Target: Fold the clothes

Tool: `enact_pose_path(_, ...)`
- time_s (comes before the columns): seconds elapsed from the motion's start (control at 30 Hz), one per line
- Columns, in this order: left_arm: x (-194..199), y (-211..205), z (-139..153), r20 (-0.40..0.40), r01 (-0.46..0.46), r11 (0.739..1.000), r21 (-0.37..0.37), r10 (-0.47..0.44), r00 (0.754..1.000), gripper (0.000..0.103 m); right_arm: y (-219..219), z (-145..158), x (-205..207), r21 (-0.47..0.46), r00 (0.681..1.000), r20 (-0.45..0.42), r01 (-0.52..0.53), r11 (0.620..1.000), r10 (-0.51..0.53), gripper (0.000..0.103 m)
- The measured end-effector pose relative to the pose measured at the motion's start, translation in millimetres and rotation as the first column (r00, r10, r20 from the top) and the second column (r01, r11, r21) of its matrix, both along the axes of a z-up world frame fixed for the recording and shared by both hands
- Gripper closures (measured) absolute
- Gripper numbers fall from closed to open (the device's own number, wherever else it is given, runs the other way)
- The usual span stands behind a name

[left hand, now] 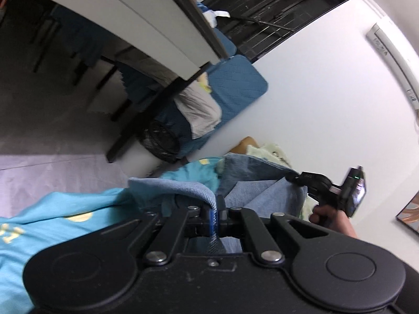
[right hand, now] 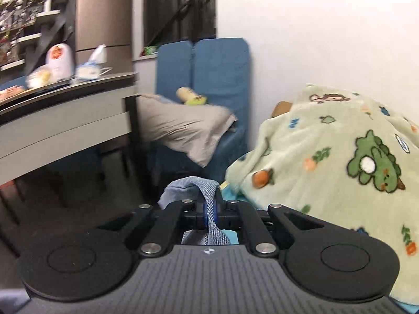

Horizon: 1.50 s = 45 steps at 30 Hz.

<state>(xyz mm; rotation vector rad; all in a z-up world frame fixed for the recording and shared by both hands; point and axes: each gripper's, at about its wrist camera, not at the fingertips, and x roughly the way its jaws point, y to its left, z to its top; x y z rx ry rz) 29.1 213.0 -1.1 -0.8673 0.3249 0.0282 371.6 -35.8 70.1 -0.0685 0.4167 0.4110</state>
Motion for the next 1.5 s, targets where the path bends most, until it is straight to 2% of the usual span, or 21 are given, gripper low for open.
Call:
enact_pose_path(0.1, 4.1, -0.5, -10.5, -0.029, -0.014, 0.999, 0.035, 0.015, 0.999, 0.102, 4.9, -37.7, 23.3, -0.065, 0.999, -0.041, 0.03, 0.997, -0.032, 0.094)
enact_pose_path(0.17, 11.5, 1.6, -18.1, -0.049, -0.017, 0.999, 0.029, 0.018, 0.999, 0.102, 2.8, -61.1, 29.1, -0.076, 0.995, -0.089, 0.036, 0.996, -0.043, 0.083)
enact_pose_path(0.2, 14.3, 2.7, -20.9, -0.059, -0.016, 1.0, 0.026, 0.017, 0.998, 0.102, -0.6, -68.6, 27.4, -0.07, 0.994, -0.105, 0.033, 0.997, -0.04, 0.07)
enact_pose_path(0.23, 17.1, 3.7, -23.7, -0.069, -0.014, 1.0, 0.023, 0.016, 0.998, 0.102, -5.8, -73.6, 23.7, -0.061, 0.993, -0.115, 0.024, 0.998, -0.031, 0.061)
enact_pose_path(0.33, 23.4, 6.4, -30.4, -0.093, -0.016, 1.0, 0.014, 0.017, 0.996, 0.102, -30.0, -72.5, 2.2, -0.021, 0.99, -0.137, 0.017, 1.0, -0.019, 0.06)
enact_pose_path(0.43, 26.4, 8.6, -32.8, -0.113, -0.02, 1.0, 0.007, 0.021, 0.993, 0.101, -73.8, -60.1, -41.4, 0.042, 0.987, -0.148, 0.064, 0.997, -0.057, 0.06)
enact_pose_path(0.5, 26.8, 8.9, -32.8, -0.126, -0.02, 1.0, 0.0, 0.02, 0.992, 0.101, -109.3, -53.9, -80.4, 0.079, 0.978, -0.161, 0.144, 0.986, -0.13, 0.06)
enact_pose_path(0.57, 26.5, 6.8, -31.5, -0.141, -0.02, 1.0, 0.0, 0.02, 0.99, 0.101, -148.9, -51.1, -124.8, 0.088, 0.955, -0.173, 0.259, 0.962, -0.242, 0.06)
enact_pose_path(0.63, 23.5, 1.4, -26.2, -0.15, -0.028, 0.999, 0.029, 0.032, 0.988, 0.101, -190.9, -56.0, -171.3, 0.107, 0.914, -0.185, 0.385, 0.917, -0.362, 0.059)
enact_pose_path(0.7, 19.6, -4.6, -20.4, -0.151, -0.032, 0.998, 0.06, 0.041, 0.988, 0.101, -233.7, -66.3, -218.7, 0.168, 0.86, -0.223, 0.497, 0.851, -0.458, 0.057)
enact_pose_path(0.83, 15.8, -11.1, -17.6, -0.168, -0.041, 0.996, 0.081, 0.054, 0.984, 0.101, -303.4, -100.7, -300.6, 0.248, 0.731, -0.316, 0.679, 0.691, -0.605, 0.05)
enact_pose_path(0.9, 17.4, -12.2, -18.8, -0.18, -0.048, 0.995, 0.086, 0.063, 0.982, 0.101, -329.6, -124.8, -331.1, 0.269, 0.644, -0.389, 0.763, 0.588, -0.659, 0.044)
enact_pose_path(0.97, 20.0, -13.9, -19.7, -0.194, -0.056, 0.994, 0.096, 0.074, 0.978, 0.101, -351.9, -145.4, -349.4, 0.307, 0.548, -0.49, 0.836, 0.454, -0.678, 0.042)
enact_pose_path(1.03, 21.8, -16.9, -20.3, -0.208, -0.062, 0.992, 0.114, 0.085, 0.974, 0.101, -365.9, -167.6, -365.2, 0.356, 0.478, -0.574, 0.877, 0.324, -0.664, 0.04)
enact_pose_path(1.1, 23.6, -19.7, -20.8, -0.222, -0.071, 0.989, 0.128, 0.098, 0.97, 0.101, -368.2, -191.7, -377.3, 0.369, 0.433, -0.664, 0.899, 0.236, -0.609, 0.04)
enact_pose_path(1.17, 24.7, -19.5, -22.2, -0.243, -0.079, 0.99, 0.115, 0.105, 0.964, 0.101, -365.5, -213.7, -386.3, 0.393, 0.414, -0.73, 0.905, 0.161, -0.543, 0.04)
enact_pose_path(1.23, 25.6, -19.4, -23.2, -0.262, -0.088, 0.99, 0.106, 0.113, 0.959, 0.101, -361.4, -229.2, -386.5, 0.405, 0.413, -0.766, 0.905, 0.131, -0.493, 0.04)
enact_pose_path(1.33, 26.7, -22.0, -22.6, -0.275, -0.101, 0.988, 0.115, 0.13, 0.953, 0.101, -356.8, -244.5, -377.2, 0.4, 0.412, -0.792, 0.907, 0.127, -0.451, 0.042)
enact_pose_path(1.4, 27.5, -23.1, -23.2, -0.283, -0.112, 0.987, 0.117, 0.141, 0.949, 0.101, -353.9, -246.3, -368.5, 0.437, 0.443, -0.777, 0.891, 0.124, -0.447, 0.043)
enact_pose_path(1.47, 28.2, -22.9, -23.6, -0.294, -0.122, 0.986, 0.112, 0.15, 0.944, 0.101, -349.5, -244.0, -358.9, 0.428, 0.449, -0.754, 0.89, 0.16, -0.479, 0.045)
enact_pose_path(1.5, 28.1, -21.8, -23.6, -0.296, -0.126, 0.987, 0.102, 0.151, 0.943, 0.101, -348.7, -243.3, -353.8, 0.422, 0.451, -0.742, 0.889, 0.178, -0.495, 0.052)
